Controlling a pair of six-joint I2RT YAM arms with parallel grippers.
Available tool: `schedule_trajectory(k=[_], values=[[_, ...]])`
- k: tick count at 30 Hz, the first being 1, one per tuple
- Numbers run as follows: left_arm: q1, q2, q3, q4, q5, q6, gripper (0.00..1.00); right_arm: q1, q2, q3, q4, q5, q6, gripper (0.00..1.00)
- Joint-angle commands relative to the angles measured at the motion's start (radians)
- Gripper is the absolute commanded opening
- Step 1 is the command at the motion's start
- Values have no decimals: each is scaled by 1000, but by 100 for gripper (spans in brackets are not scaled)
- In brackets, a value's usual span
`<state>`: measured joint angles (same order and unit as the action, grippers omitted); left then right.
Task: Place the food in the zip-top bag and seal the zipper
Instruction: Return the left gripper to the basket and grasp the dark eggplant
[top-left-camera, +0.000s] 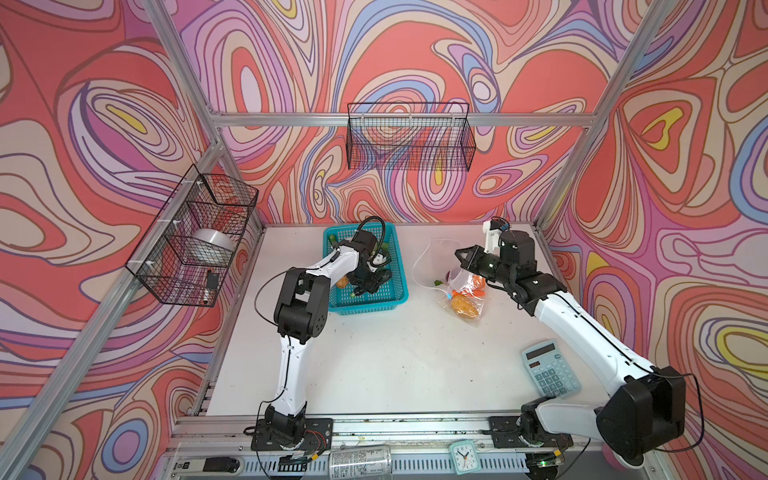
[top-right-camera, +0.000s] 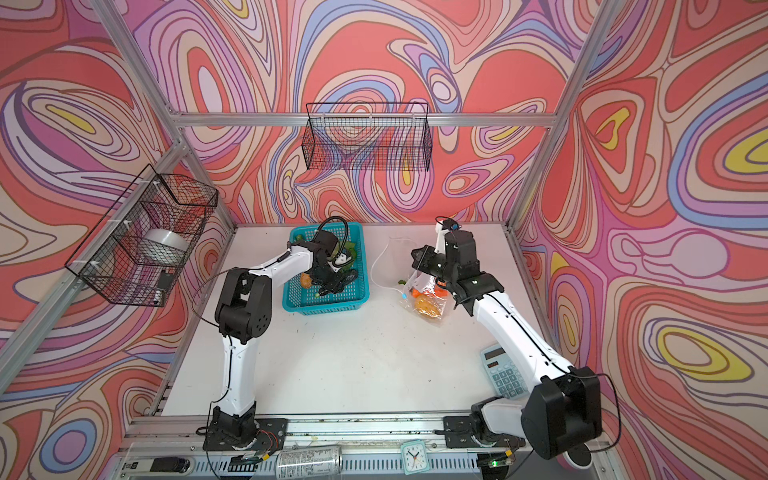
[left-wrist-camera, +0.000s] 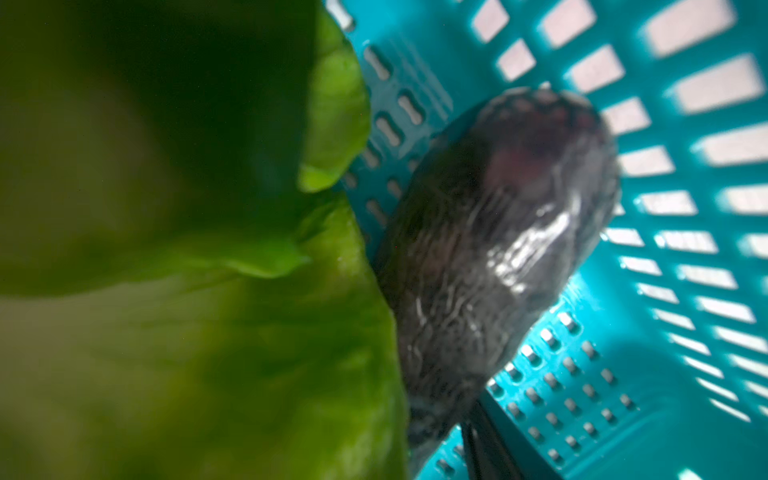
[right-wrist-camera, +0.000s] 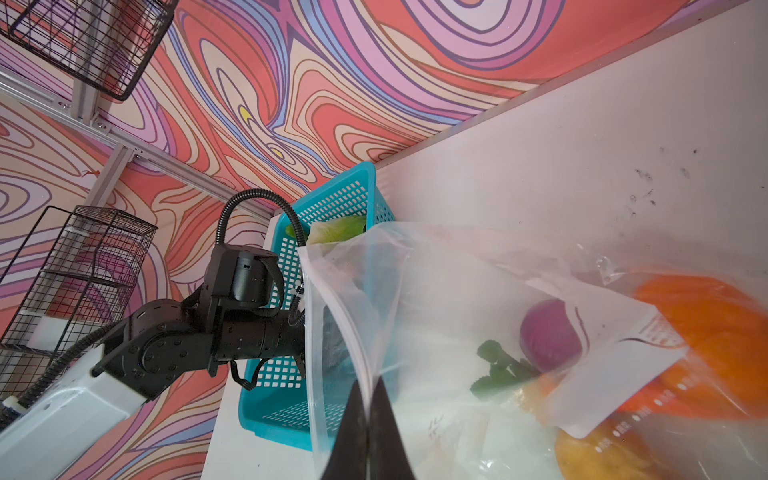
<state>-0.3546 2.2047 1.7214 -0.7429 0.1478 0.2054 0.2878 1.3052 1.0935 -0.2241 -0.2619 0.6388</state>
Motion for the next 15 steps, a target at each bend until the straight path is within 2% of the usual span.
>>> schedule_trajectory(k=[1,4,12,15], values=[[0,26,12,-24,-1,2,49,1,0,0,9,3,8,0],[-1,30,11,-27,-2,6,47,2,-1,0,9,1,9,0],[-19,17,-3,-32,-9,28,31,2,-2,-6,15,1,15,0],[-29,10,2,-43,-14,32,17,2,0,-7,17,-2,15,0]])
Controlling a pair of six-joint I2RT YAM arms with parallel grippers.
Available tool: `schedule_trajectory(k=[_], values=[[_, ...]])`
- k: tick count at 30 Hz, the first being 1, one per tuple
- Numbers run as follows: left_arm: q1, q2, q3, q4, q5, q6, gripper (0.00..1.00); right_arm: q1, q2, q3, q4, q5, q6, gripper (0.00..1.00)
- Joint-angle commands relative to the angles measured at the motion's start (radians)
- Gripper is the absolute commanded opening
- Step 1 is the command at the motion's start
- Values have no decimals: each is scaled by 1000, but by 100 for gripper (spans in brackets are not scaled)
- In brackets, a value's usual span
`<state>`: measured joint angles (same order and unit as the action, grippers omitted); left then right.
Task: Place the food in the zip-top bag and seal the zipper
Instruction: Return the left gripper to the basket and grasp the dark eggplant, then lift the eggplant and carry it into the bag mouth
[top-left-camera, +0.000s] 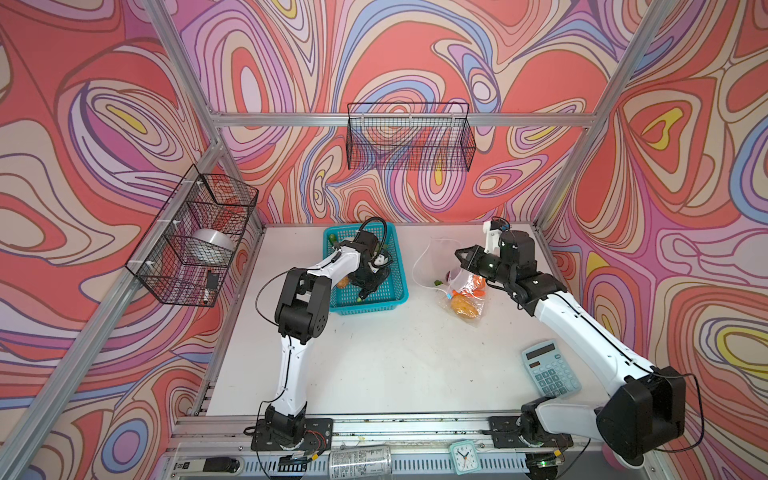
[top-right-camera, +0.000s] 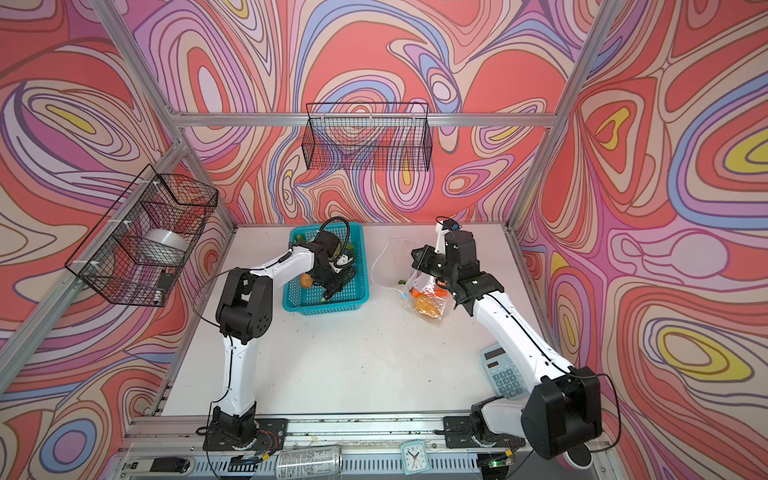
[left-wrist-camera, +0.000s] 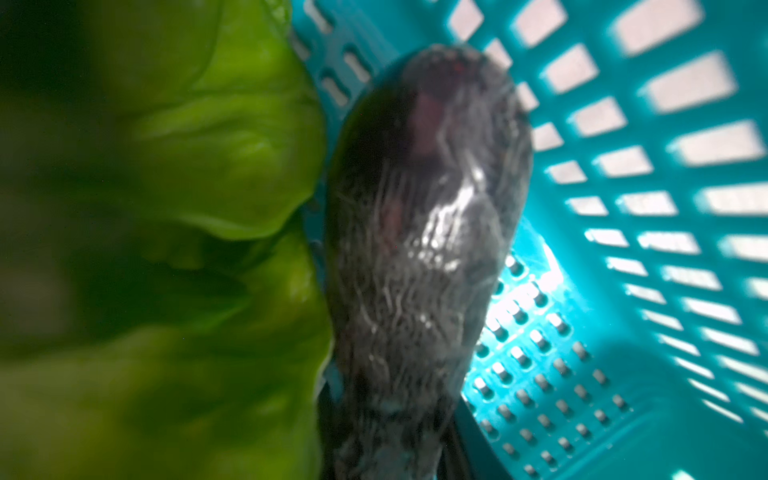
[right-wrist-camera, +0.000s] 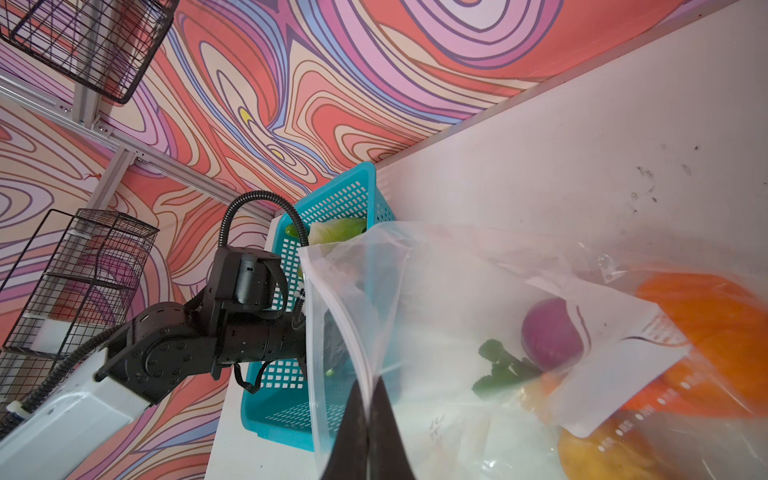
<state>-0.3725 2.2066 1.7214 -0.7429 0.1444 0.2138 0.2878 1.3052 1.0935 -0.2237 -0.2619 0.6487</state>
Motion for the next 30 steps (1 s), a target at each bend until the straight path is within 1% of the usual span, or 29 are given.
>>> schedule_trajectory(k=[1,2,3,6,9,12,19,25,30], values=[[-15,5,6,-49,-9,25,10,1,-2,-8,16,-2,5,0],[-20,0,9,-56,-11,24,4,1,-1,-8,16,-1,5,0],[-23,-9,9,-57,-11,24,4,1,-3,-9,15,-2,5,0],[-33,-42,10,-60,-7,16,4,1,-8,-14,17,0,6,0],[-34,-87,6,-61,38,-8,4,1,-10,-18,18,0,6,0],[-34,-150,-9,-35,71,-45,5,2,-11,-20,22,0,7,0],[-33,-266,-25,14,99,-136,5,1,-13,-24,27,-3,6,0],[-33,-345,-22,36,91,-263,5,1,-20,-32,29,-2,4,0],[-37,-420,-23,85,198,-409,6,1,-15,-33,34,-4,4,0]])
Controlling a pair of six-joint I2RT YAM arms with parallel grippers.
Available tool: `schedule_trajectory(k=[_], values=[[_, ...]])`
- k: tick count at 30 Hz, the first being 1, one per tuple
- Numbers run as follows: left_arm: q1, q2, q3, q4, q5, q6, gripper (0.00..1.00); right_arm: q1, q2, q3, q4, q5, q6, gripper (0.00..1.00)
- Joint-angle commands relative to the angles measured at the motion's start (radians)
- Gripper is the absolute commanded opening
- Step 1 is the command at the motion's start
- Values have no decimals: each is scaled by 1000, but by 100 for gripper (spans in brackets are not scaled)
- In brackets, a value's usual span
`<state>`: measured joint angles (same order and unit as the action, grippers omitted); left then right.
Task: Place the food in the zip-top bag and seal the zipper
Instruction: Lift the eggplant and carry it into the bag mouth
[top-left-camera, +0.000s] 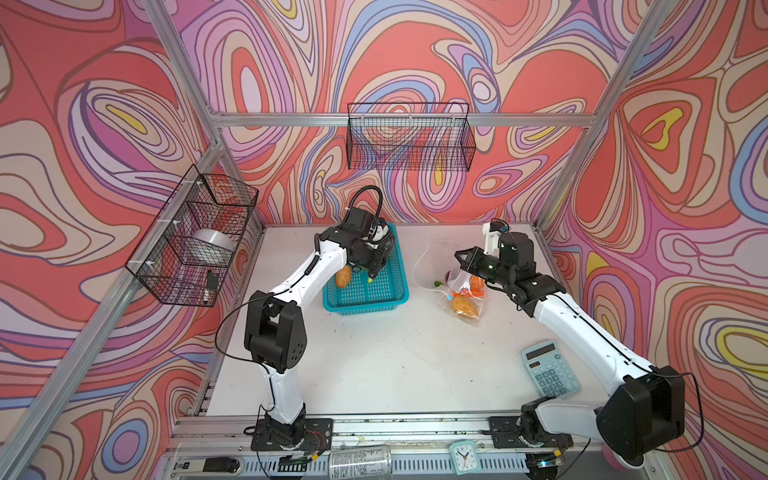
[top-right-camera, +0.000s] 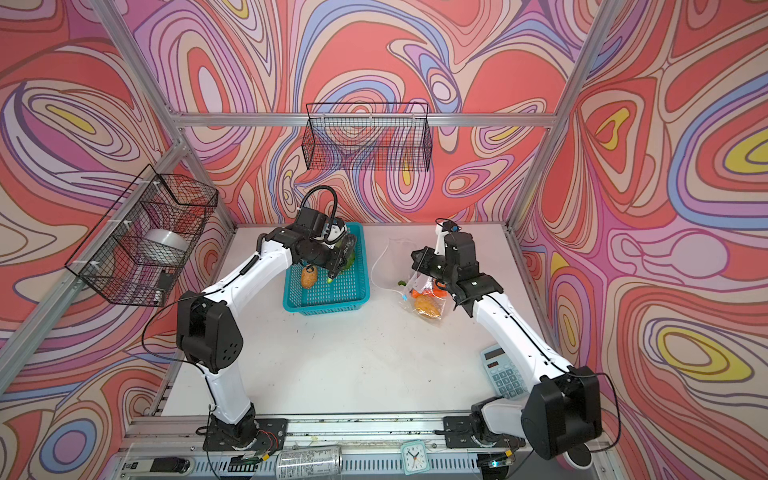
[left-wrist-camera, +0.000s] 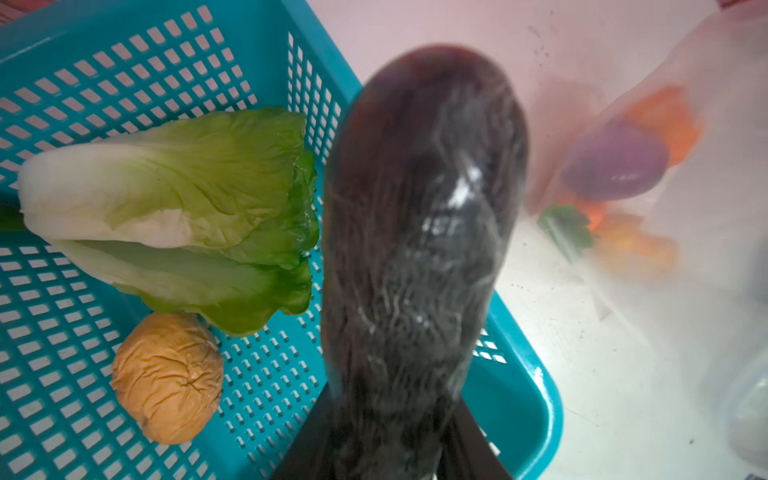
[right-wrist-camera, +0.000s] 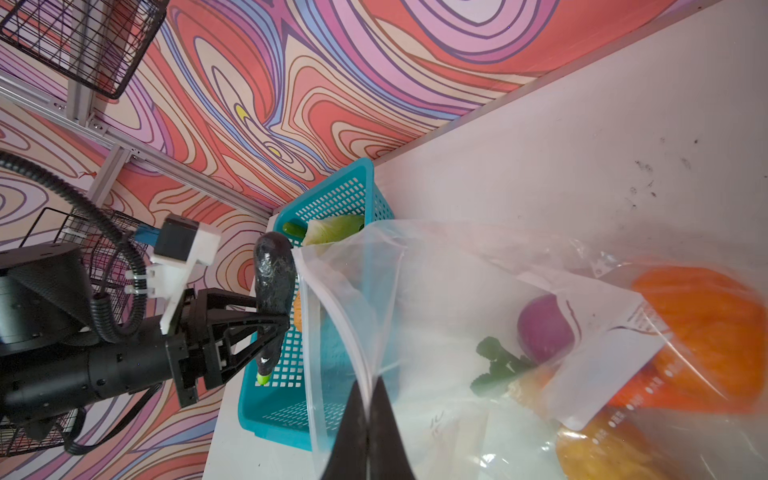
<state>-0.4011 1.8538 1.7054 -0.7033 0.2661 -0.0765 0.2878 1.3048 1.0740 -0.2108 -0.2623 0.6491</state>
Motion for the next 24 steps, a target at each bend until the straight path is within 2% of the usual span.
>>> schedule_trajectory(k=[1,5,8,12,18,24], values=[[-11,-83,-7,60,102,-151,6,1,-14,-14,24,-5,5,0],[-44,-150,-50,189,180,-267,7,1,-10,-14,33,-9,12,0],[-97,-198,-97,314,151,-325,9,1,-8,-14,38,-15,17,0],[-170,-216,-128,431,61,-365,11,1,-10,-16,41,-20,22,0],[-275,-166,-127,567,-61,-391,8,1,-27,-4,56,-49,53,0],[-368,-133,-167,670,-299,-342,7,1,-48,3,48,-36,61,0]])
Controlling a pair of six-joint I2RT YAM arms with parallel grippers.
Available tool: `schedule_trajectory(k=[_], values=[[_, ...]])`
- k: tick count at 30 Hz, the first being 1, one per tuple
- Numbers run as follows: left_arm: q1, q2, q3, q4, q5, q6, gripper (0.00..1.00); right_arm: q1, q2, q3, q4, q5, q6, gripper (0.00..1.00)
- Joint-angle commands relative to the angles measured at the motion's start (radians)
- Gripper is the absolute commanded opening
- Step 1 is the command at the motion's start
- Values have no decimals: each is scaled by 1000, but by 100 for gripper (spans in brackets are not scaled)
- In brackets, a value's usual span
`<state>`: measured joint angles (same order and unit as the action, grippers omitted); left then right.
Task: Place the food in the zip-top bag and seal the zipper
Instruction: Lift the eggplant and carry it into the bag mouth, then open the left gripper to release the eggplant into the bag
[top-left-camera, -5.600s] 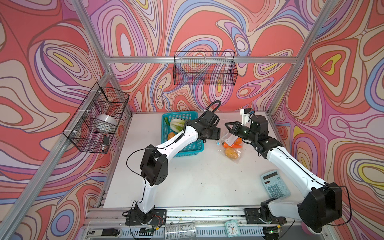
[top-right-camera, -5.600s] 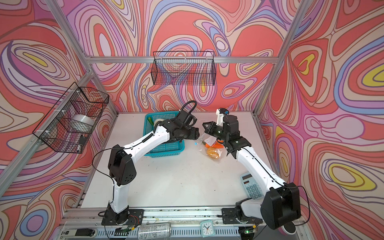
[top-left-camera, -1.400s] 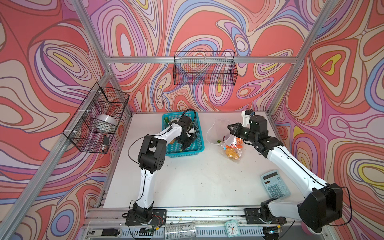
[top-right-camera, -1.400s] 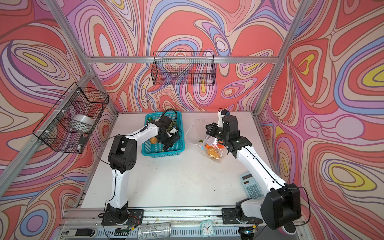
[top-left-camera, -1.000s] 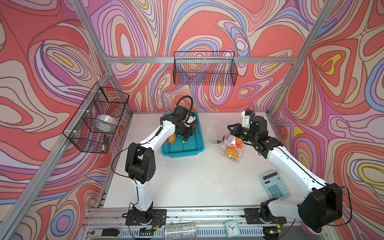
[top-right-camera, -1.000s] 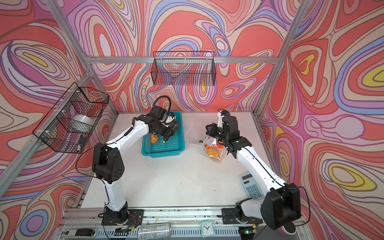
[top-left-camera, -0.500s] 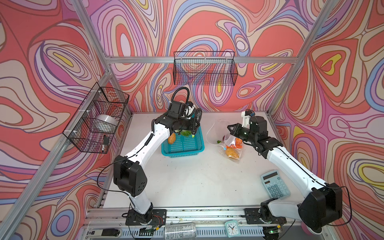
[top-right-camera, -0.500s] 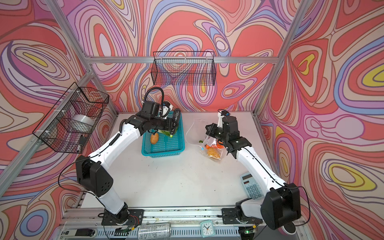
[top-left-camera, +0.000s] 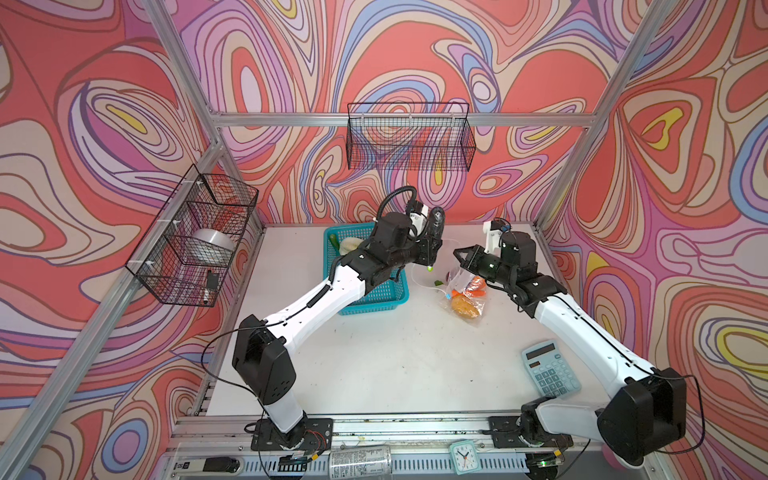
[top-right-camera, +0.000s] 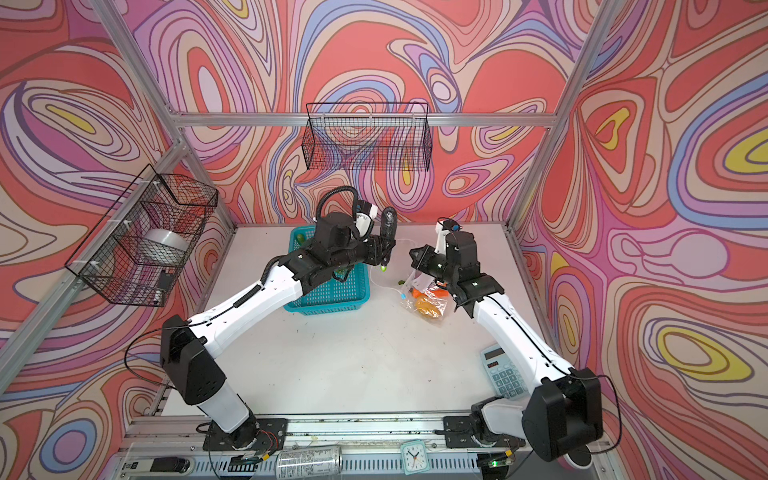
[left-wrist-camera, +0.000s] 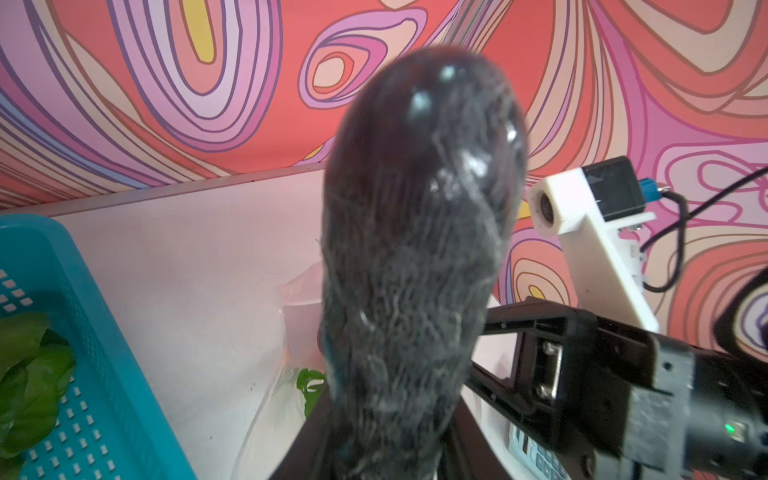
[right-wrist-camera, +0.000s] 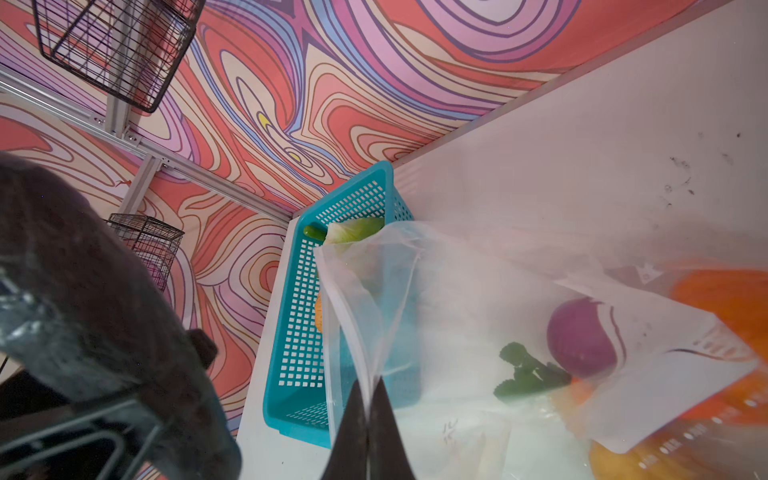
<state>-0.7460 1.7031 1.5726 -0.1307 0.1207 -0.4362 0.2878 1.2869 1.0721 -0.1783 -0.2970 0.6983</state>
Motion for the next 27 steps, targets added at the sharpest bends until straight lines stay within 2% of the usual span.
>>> schedule_trajectory(k=[1,4,9,17,24,27], values=[[-33,18,-60,139,-181,18,8,1,-31,3,19,-6,21,0],[-41,28,-114,228,-219,1,7,1,-30,3,39,-38,51,0],[-49,57,-136,235,-212,-19,8,1,-38,15,60,-69,91,0],[-74,67,-152,162,-135,-12,8,1,-37,19,76,-63,95,0],[-93,45,-203,103,-161,33,11,1,-25,17,83,-55,90,0],[-94,48,-200,77,-164,41,15,1,-23,17,82,-55,91,0]])
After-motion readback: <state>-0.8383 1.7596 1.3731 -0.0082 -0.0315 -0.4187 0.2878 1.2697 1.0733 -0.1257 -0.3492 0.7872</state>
